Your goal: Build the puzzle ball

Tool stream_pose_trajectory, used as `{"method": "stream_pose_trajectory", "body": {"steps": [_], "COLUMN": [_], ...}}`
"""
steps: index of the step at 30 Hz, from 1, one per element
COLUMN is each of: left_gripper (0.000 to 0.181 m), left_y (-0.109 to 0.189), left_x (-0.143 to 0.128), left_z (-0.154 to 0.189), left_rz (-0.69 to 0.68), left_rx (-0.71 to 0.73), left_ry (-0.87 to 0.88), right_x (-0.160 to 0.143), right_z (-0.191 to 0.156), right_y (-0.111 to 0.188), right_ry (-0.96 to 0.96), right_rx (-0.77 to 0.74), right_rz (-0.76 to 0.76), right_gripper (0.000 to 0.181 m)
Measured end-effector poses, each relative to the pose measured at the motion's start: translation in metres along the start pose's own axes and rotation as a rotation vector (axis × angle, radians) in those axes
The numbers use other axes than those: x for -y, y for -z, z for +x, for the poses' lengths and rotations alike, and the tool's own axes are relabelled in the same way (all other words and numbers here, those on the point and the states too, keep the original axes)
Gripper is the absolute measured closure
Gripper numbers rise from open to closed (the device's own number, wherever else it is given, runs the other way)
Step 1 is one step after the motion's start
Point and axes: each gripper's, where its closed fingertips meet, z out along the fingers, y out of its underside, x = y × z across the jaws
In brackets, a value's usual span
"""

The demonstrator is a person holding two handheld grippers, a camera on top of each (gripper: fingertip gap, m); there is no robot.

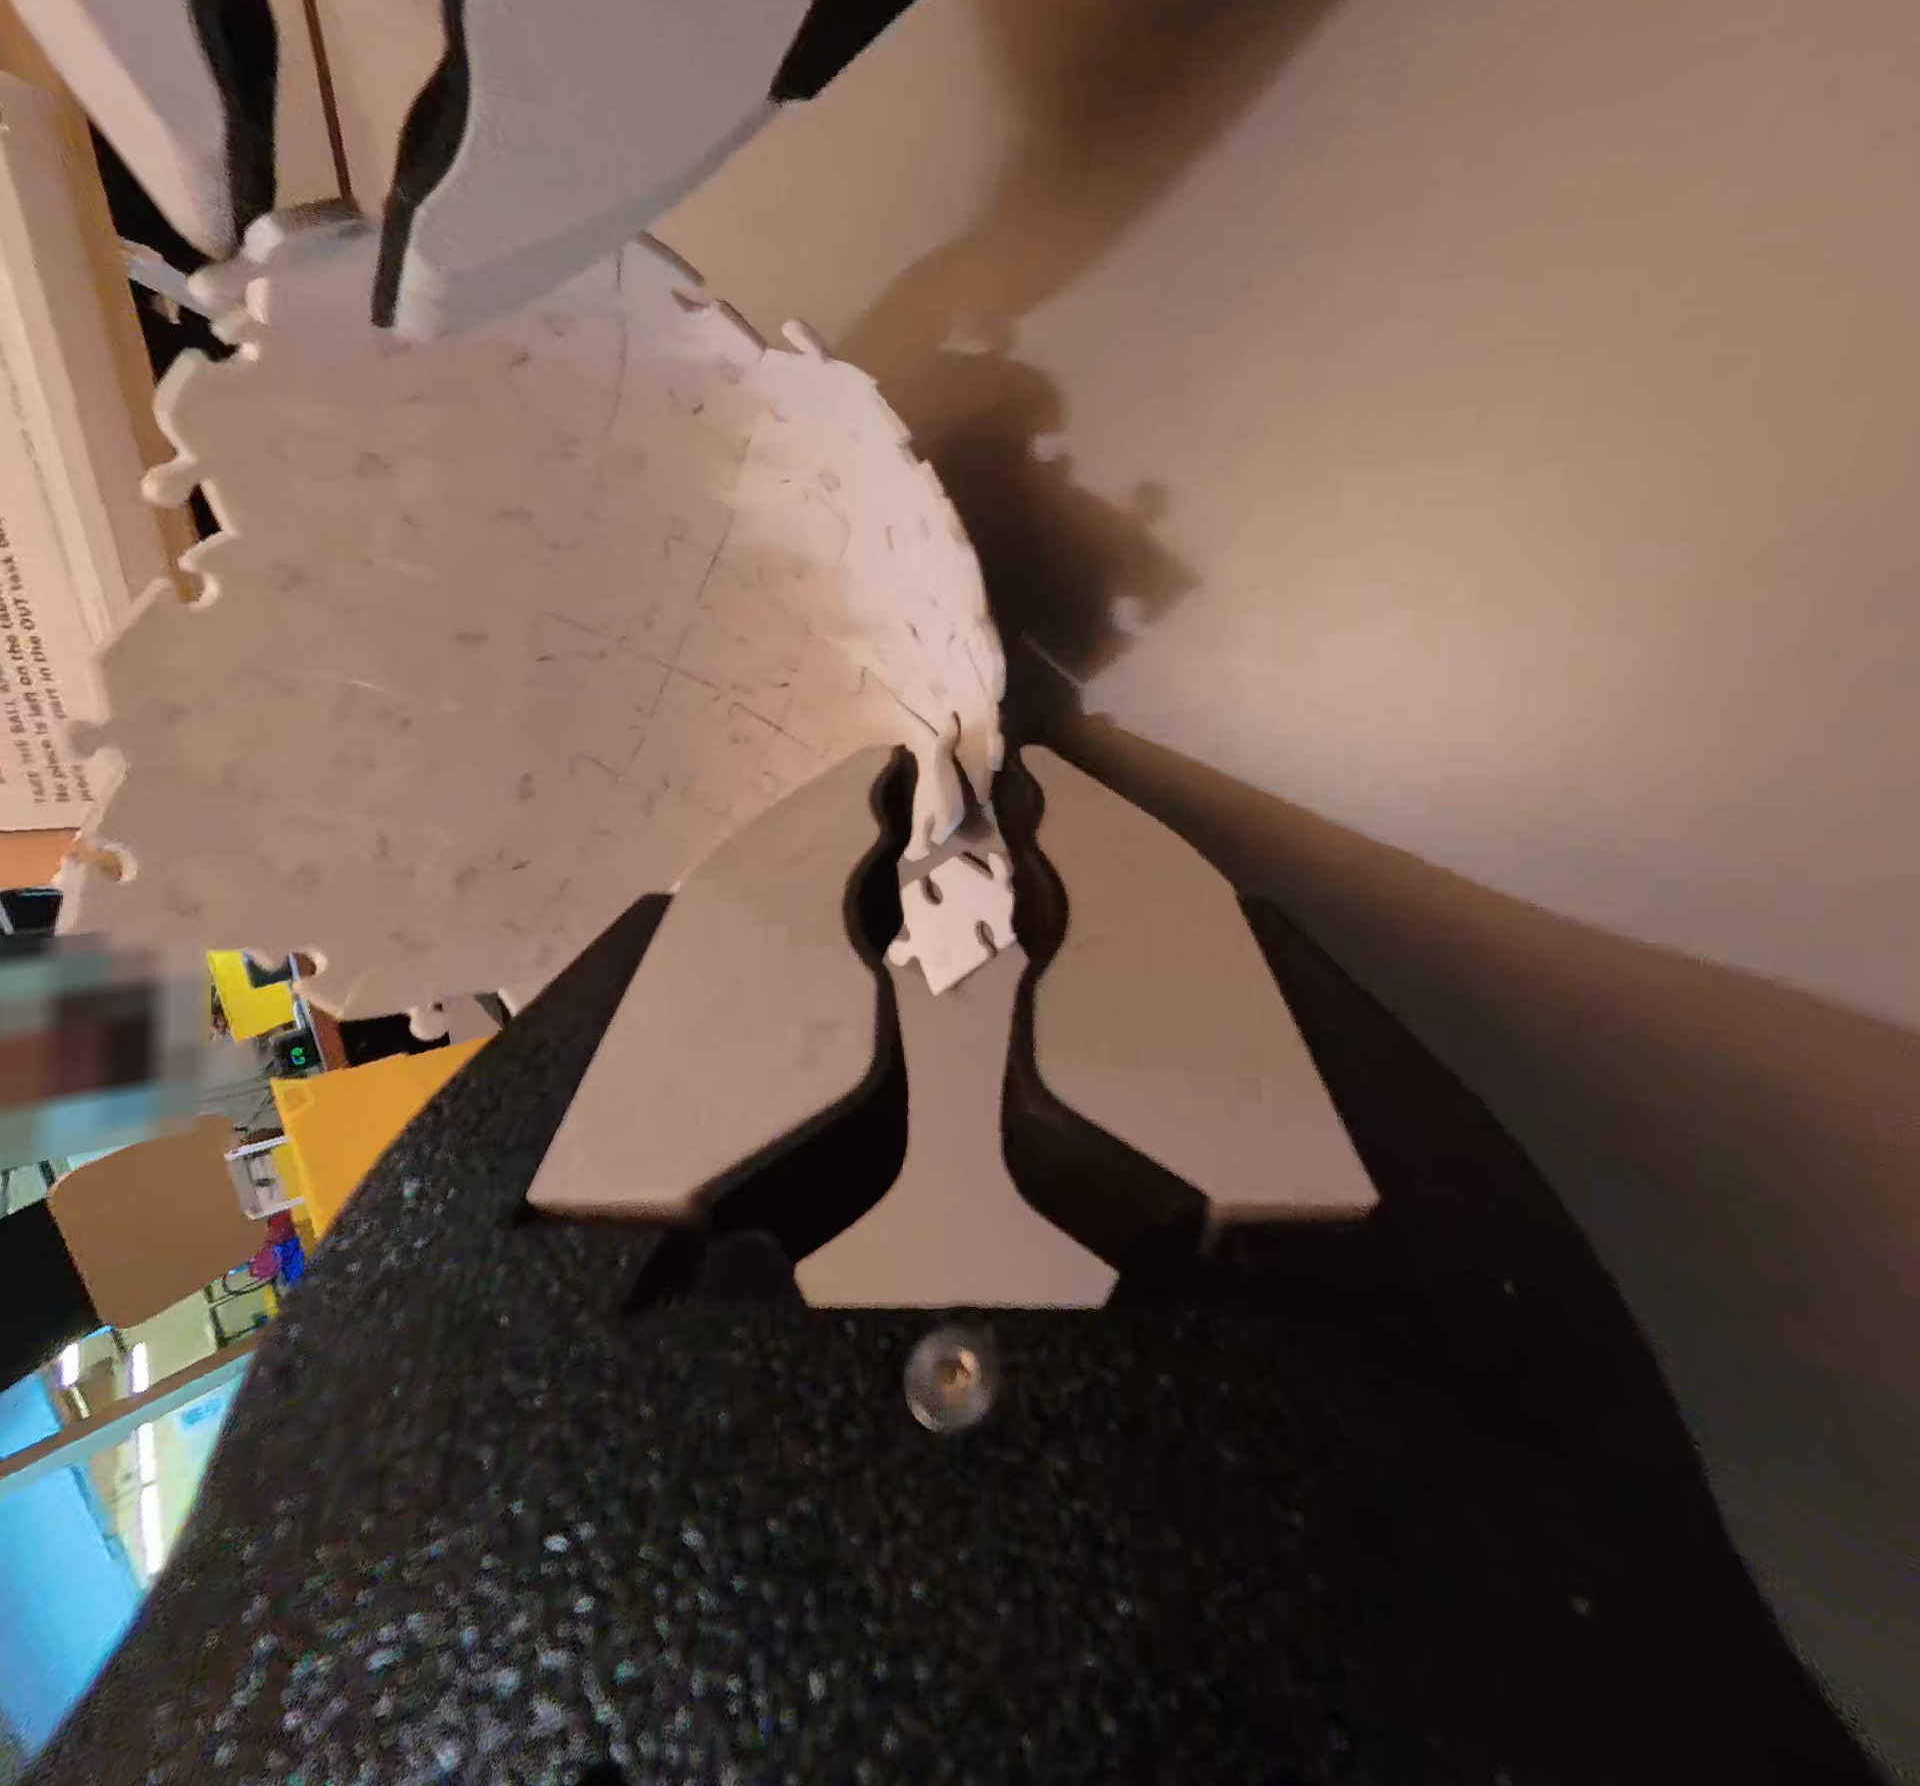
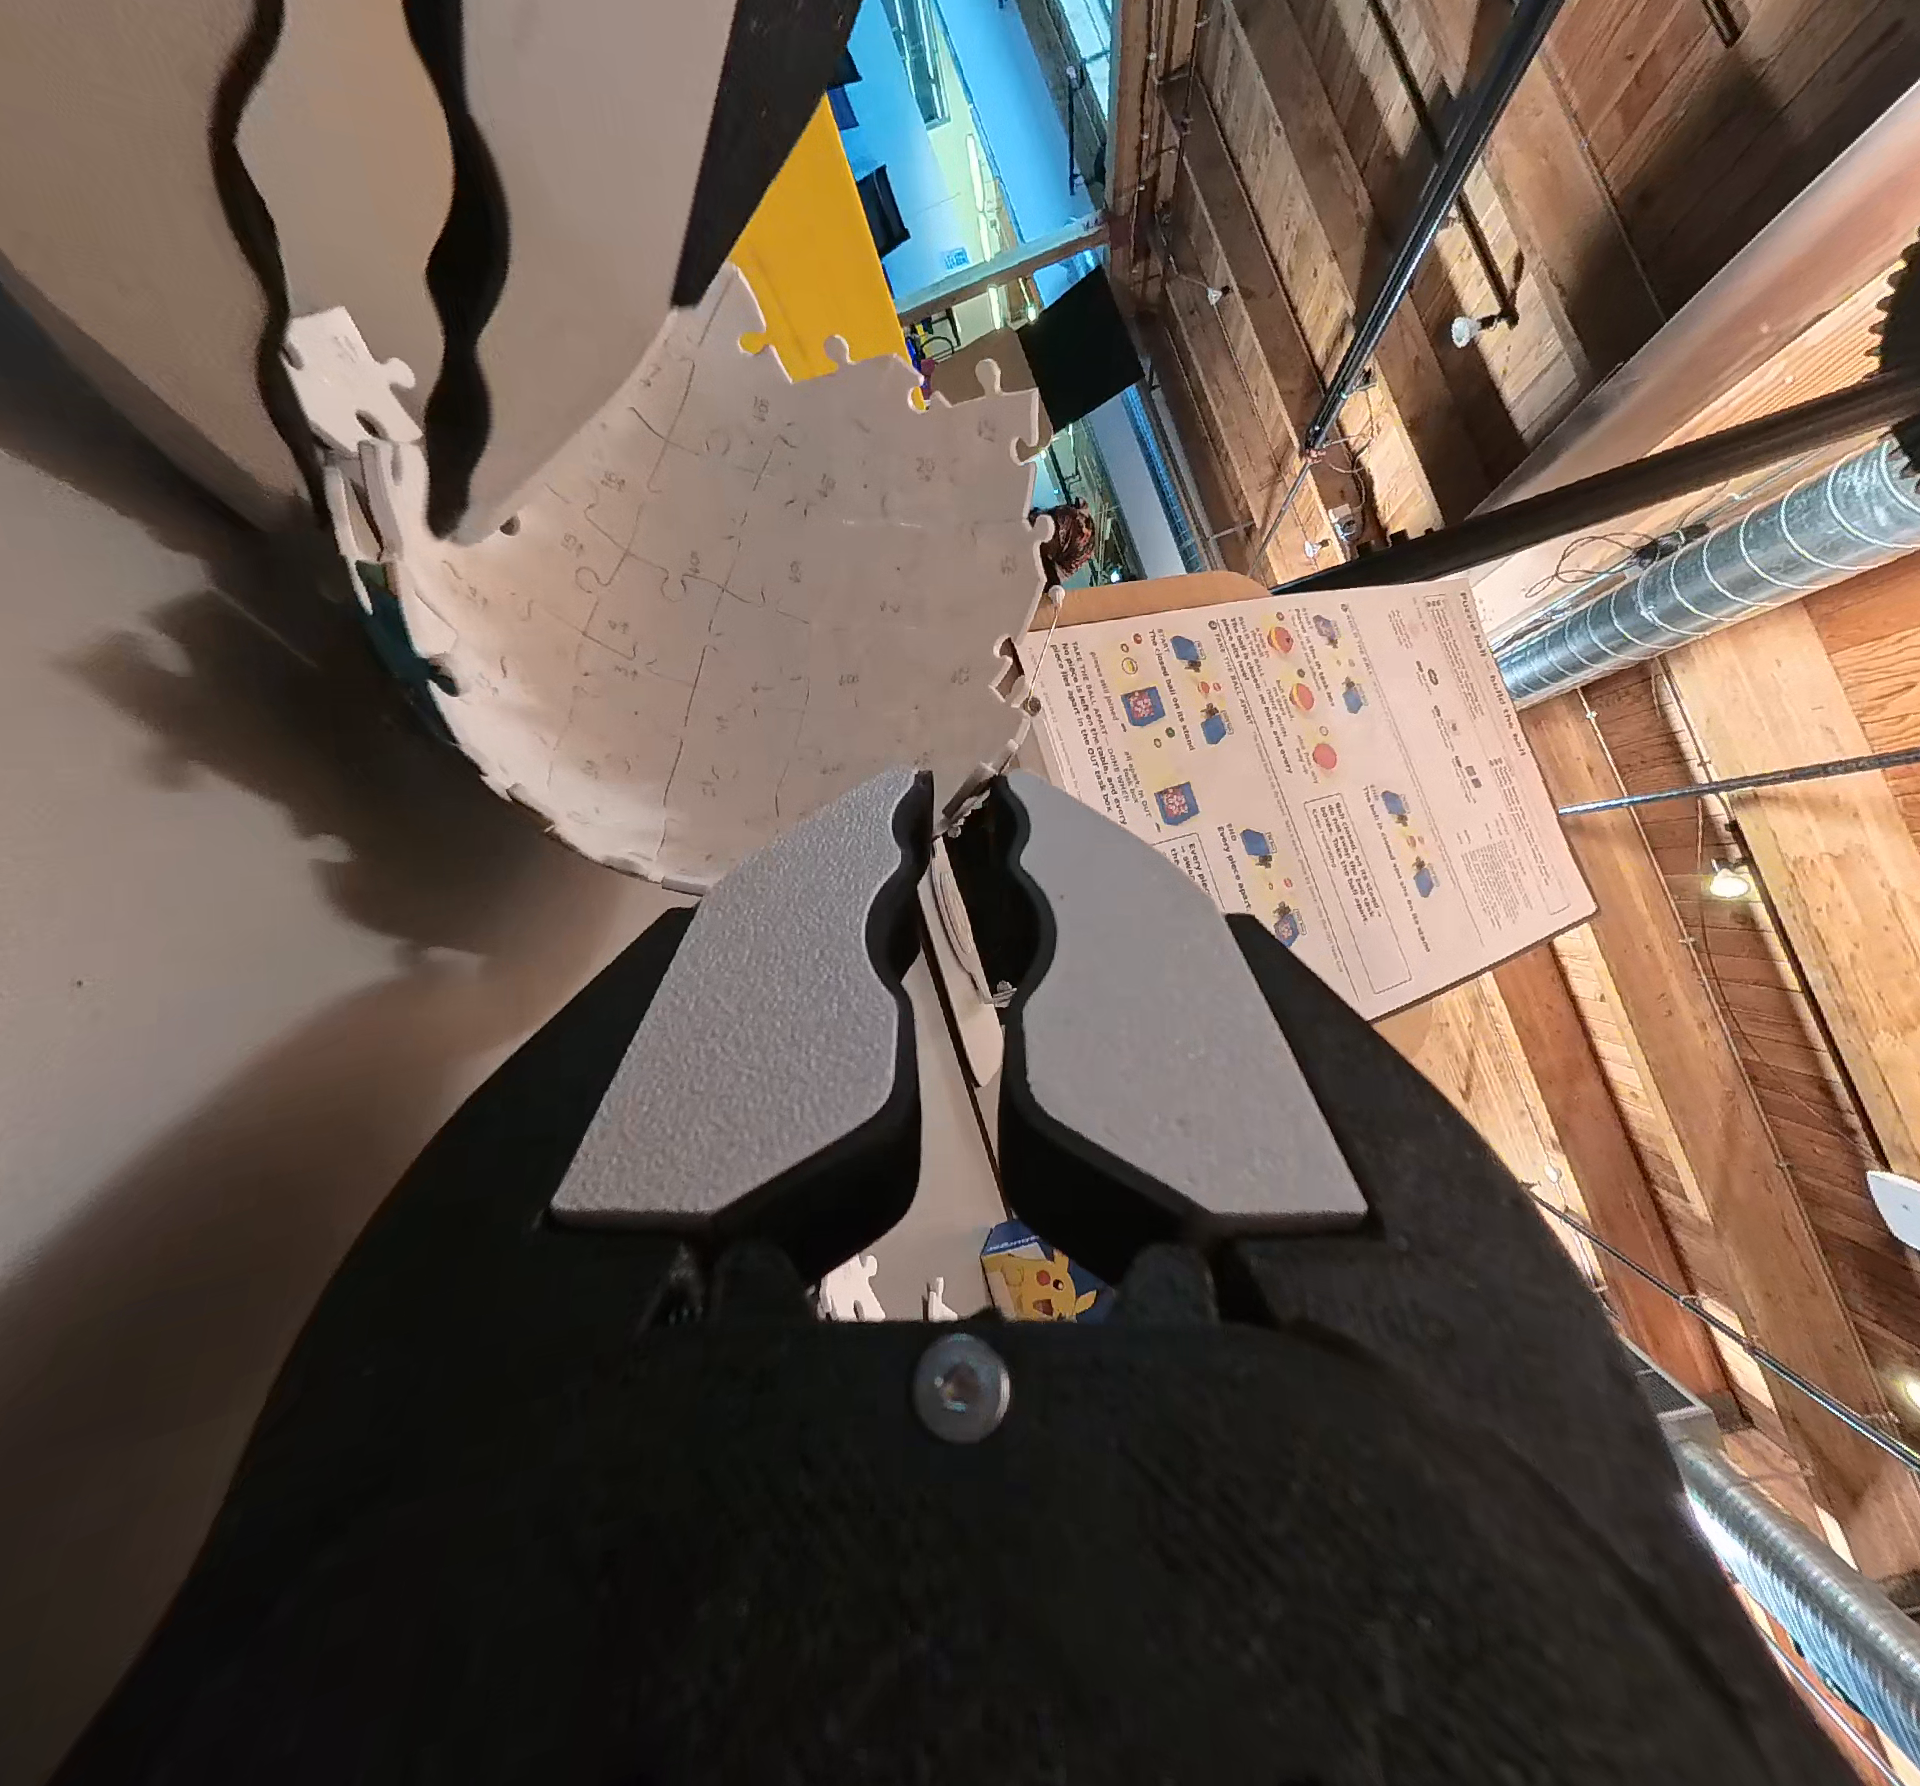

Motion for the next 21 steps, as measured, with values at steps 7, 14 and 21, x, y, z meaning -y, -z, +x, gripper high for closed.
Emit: {"method": "stream_pose_trajectory", "body": {"steps": [7, 14, 21], "left_gripper": [0.173, 0.174, 0.175], "left_y": [-0.0038, -0.0049, -0.0045], "left_x": [0.0008, 0.0004, 0.0001], "left_z": [0.0002, -0.0020, -0.0048], "left_rz": [0.000, 0.005, -0.004], "left_rx": [-0.023, -0.029, -0.021], "left_ry": [-0.051, -0.084, -0.140], "right_x": [0.0002, 0.0005, -0.0003], "right_z": [0.0000, 0.0001, -0.0001], "right_y": [0.0000, 0.0000, -0.0002], "right_ry": [-0.006, -0.006, -0.005], "right_rx": [0.001, 0.000, 0.001], "right_rz": [0.001, 0.002, -0.002], "right_gripper": [0.171, 0.171, 0.171]}}
